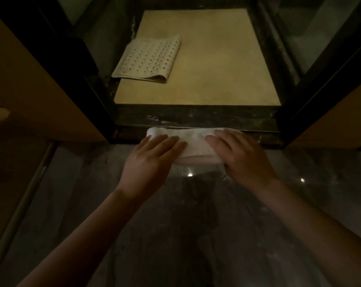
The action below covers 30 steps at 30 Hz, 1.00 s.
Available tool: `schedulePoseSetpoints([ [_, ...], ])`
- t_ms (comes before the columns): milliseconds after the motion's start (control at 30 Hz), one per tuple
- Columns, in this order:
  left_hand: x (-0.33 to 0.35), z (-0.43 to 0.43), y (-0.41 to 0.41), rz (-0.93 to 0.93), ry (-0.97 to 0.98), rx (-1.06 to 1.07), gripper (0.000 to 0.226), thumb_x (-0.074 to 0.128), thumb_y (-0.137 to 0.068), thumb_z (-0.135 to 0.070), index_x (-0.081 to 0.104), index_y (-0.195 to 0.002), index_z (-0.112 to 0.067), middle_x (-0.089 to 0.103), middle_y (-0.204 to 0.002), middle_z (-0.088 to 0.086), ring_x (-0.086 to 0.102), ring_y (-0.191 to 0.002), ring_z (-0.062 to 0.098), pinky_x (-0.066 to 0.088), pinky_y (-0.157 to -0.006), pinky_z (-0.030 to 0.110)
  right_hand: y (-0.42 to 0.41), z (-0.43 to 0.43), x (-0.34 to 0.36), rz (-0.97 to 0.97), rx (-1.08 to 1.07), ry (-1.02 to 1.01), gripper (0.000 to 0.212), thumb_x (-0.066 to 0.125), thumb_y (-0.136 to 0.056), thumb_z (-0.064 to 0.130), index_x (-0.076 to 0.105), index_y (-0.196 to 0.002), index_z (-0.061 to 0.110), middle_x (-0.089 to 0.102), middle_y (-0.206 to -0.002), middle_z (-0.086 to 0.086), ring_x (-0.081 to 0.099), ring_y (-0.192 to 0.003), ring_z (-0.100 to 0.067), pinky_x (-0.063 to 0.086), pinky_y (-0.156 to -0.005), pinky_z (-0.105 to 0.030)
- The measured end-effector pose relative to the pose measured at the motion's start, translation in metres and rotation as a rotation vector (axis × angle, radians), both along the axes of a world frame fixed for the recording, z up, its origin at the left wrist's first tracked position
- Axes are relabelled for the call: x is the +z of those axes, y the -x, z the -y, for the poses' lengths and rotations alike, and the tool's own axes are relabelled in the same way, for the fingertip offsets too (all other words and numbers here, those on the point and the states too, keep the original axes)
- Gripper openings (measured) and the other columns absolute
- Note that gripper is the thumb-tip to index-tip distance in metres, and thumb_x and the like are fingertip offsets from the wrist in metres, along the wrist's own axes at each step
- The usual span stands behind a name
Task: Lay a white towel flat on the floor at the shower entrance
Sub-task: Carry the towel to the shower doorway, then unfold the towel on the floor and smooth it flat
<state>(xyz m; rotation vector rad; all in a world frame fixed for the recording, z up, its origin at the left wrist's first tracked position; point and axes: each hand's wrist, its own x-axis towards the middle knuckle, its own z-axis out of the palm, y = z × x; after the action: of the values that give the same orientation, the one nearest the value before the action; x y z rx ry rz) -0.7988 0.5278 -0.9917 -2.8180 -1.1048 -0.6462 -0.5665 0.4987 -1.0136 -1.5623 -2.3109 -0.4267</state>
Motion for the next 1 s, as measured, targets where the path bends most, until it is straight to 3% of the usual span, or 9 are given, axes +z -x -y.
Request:
schedulePoseSetpoints([
  [67, -0.021, 0.002, 0.003, -0.003, 0.024, 0.007, 0.046, 0.071, -0.073, -0.005, 0.064, -0.119, -0.007, 0.063, -0.120, 0.016, 0.060, -0.110, 0.036, 0.047, -0.091, 0.055, 0.002, 0.000, -0.021, -0.001, 0.014, 0.025, 0.039, 0.056, -0.080, 0.002, 0.063, -0.118, 0.008, 0.065, -0.113, -0.016, 0.063, -0.101, -0.035, 0.053, -0.082, -0.043],
  [267, -0.076, 0.003, 0.010, -0.055, 0.045, -0.027, 0.038, 0.061, -0.080, -0.010, 0.065, -0.117, -0.006, 0.064, -0.119, 0.016, 0.062, -0.107, 0.035, 0.048, -0.090, 0.052, 0.012, 0.006, -0.072, 0.009, 0.009, 0.109, 0.044, 0.039, -0.080, 0.003, 0.065, -0.114, 0.009, 0.067, -0.109, -0.015, 0.065, -0.095, -0.034, 0.054, -0.077, -0.042],
  [533, -0.151, 0.002, 0.014, -0.108, 0.072, -0.029, 0.036, 0.062, -0.081, -0.012, 0.065, -0.116, -0.007, 0.065, -0.117, 0.016, 0.063, -0.105, 0.035, 0.050, -0.087, 0.052, 0.014, 0.015, -0.129, 0.067, -0.001, 0.219, 0.043, 0.039, -0.082, 0.007, 0.066, -0.115, 0.011, 0.067, -0.113, -0.014, 0.064, -0.100, -0.033, 0.052, -0.081, -0.042],
  [667, -0.178, 0.011, 0.020, -0.144, 0.070, -0.024, 0.036, 0.066, -0.080, -0.011, 0.065, -0.116, -0.008, 0.066, -0.115, 0.014, 0.063, -0.103, 0.033, 0.052, -0.084, 0.047, 0.025, 0.028, -0.152, -0.042, -0.034, 0.351, 0.047, 0.035, -0.079, 0.005, 0.065, -0.116, 0.007, 0.065, -0.113, -0.018, 0.062, -0.102, -0.038, 0.051, -0.085, -0.048],
  [833, -0.196, 0.027, 0.028, -0.221, 0.102, -0.071, 0.043, 0.072, -0.076, -0.015, 0.064, -0.118, -0.010, 0.065, -0.114, 0.014, 0.063, -0.100, 0.032, 0.052, -0.079, 0.045, 0.023, 0.052, -0.178, -0.083, -0.060, 0.547, 0.065, 0.063, -0.064, -0.009, 0.058, -0.126, 0.010, 0.061, -0.122, -0.018, 0.057, -0.112, -0.038, 0.048, -0.089, -0.048],
  [1000, -0.210, 0.044, 0.035, -0.331, 0.247, -0.069, 0.055, 0.083, -0.064, -0.018, 0.066, -0.115, -0.014, 0.068, -0.111, 0.012, 0.066, -0.098, 0.029, 0.052, -0.082, 0.045, 0.028, 0.066, -0.191, 0.010, -0.055, 0.604, 0.075, 0.076, -0.054, 0.003, 0.059, -0.126, 0.016, 0.062, -0.123, -0.012, 0.060, -0.111, -0.033, 0.050, -0.085, -0.041],
])
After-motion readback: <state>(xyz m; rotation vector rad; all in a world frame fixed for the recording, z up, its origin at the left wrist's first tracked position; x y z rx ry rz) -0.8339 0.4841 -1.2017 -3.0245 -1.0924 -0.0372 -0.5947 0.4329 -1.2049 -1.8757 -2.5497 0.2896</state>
